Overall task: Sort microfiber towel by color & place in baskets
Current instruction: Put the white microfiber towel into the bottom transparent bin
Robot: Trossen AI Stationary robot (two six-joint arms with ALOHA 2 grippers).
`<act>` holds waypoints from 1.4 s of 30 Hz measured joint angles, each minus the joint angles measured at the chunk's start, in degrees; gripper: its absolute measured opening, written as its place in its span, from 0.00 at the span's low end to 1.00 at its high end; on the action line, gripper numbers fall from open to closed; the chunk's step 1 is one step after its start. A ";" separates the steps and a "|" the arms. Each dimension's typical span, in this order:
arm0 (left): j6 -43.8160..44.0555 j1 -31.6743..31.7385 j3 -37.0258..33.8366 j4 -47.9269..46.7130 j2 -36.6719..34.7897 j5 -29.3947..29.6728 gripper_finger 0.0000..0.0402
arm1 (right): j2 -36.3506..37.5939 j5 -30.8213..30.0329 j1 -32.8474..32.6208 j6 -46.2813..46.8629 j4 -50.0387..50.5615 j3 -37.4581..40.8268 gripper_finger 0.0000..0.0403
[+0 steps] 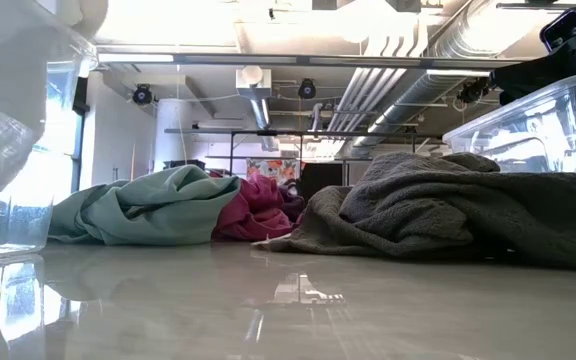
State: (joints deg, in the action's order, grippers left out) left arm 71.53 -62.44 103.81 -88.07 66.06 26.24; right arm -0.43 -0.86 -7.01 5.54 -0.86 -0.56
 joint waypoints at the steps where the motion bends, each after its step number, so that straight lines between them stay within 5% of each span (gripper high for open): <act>1: 1.74 -0.24 -0.44 1.46 -0.10 -1.75 0.00 | 0.00 0.00 0.00 -0.02 0.00 -0.02 0.00; 9: -2.73 -2.07 4.13 14.67 2.25 -7.06 0.00 | 0.00 0.00 0.00 0.00 0.02 0.00 0.00; 14: -3.23 -2.16 7.65 8.04 2.99 -5.27 0.00 | 0.00 0.00 0.00 -0.02 0.02 -0.02 0.00; 17: -2.71 -2.03 7.58 -1.64 1.79 2.09 0.00 | 0.02 0.00 0.02 -0.02 0.00 -0.02 0.00; 26: -8.46 0.69 -10.59 3.66 -5.23 13.76 0.00 | 0.02 0.00 0.02 -0.02 0.00 -0.02 0.00; 34: -1.24 0.70 -24.69 22.54 -5.55 -4.64 0.00 | 0.00 0.01 0.01 -0.01 0.02 -0.01 0.00; 38: -2.29 -0.10 -24.85 33.35 -3.06 -5.98 0.00 | 0.00 0.02 0.01 -0.01 0.02 -0.02 0.00; 42: -7.30 -0.16 -24.90 32.48 -1.20 -7.12 0.00 | 0.00 0.02 0.02 0.00 0.00 -0.02 0.00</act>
State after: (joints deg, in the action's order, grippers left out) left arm 64.23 -62.60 78.91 -55.59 64.85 19.12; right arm -0.43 -0.84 -6.99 5.54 -0.86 -0.58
